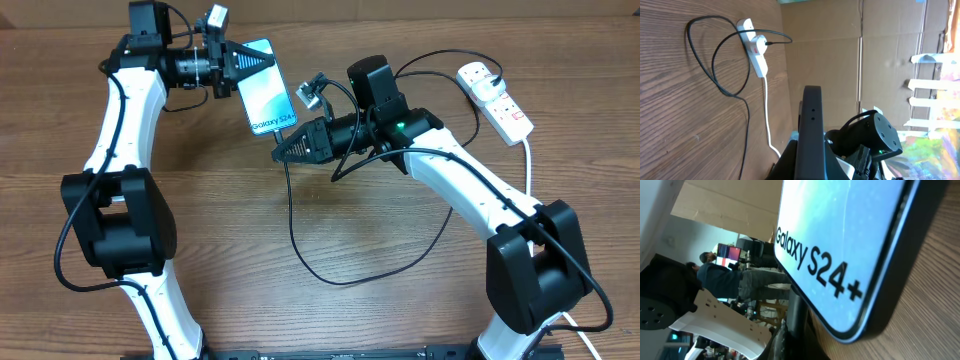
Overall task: Plug charger to phone and switch on socket
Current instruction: 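Push the USB-C plug into the phone's port with the right gripper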
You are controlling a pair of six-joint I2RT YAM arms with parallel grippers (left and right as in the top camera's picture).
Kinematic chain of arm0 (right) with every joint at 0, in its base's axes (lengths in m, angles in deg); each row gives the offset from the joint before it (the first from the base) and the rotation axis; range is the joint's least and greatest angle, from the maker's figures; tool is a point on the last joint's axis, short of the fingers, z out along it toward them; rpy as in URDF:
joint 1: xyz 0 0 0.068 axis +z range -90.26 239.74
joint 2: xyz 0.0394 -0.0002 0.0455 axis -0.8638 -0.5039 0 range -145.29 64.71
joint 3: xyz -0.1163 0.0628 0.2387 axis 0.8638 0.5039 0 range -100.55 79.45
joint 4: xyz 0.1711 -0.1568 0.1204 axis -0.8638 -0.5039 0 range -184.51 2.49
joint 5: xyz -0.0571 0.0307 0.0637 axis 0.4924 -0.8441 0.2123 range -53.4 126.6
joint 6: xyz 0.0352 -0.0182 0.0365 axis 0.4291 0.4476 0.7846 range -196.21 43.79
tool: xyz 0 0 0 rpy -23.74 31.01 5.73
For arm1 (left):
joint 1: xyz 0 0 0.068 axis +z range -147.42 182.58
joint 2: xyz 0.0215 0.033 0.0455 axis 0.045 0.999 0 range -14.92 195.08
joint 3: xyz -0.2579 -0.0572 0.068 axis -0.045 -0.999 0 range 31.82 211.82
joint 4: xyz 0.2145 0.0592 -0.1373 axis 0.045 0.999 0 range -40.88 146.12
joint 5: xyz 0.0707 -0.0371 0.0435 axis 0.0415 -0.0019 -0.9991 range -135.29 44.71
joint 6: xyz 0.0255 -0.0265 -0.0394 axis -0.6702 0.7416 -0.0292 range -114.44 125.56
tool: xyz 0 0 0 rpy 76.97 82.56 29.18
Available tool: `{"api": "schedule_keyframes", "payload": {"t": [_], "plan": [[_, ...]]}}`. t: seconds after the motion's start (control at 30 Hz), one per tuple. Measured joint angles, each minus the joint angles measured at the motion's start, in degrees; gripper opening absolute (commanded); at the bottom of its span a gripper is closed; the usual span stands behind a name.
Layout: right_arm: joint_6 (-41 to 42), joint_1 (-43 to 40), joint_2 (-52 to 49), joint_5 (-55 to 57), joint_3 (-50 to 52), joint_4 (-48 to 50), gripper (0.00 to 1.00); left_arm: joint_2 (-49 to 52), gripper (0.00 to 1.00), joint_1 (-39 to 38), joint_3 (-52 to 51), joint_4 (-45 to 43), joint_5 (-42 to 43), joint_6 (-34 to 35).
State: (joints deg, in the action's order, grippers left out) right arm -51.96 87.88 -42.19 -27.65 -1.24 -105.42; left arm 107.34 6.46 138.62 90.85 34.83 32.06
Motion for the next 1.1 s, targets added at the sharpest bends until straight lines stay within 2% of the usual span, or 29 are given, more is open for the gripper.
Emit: {"api": "schedule_keyframes", "payload": {"t": [0.6, 0.7, 0.77, 1.1], "plan": [[4.0, 0.5, 0.0, -0.2, 0.0, 1.8, 0.04, 0.0, 0.04, 0.1, 0.0, -0.2, 4.3, -3.6], [4.1, 0.5, 0.0, 0.2, 0.0, 1.7, 0.25, 0.0, 0.04, -0.2, 0.0, -0.2, 4.3, -4.2], [4.1, 0.1, 0.0, 1.7, 0.0, 2.8, 0.33, 0.0, 0.04, -0.6, 0.0, 0.4, 4.3, -4.3], [4.4, -3.3, 0.0, 3.0, 0.0, 2.4, 0.41, 0.0, 0.04, -1.2, -0.1, 1.1, 3.0, -5.0]]}}
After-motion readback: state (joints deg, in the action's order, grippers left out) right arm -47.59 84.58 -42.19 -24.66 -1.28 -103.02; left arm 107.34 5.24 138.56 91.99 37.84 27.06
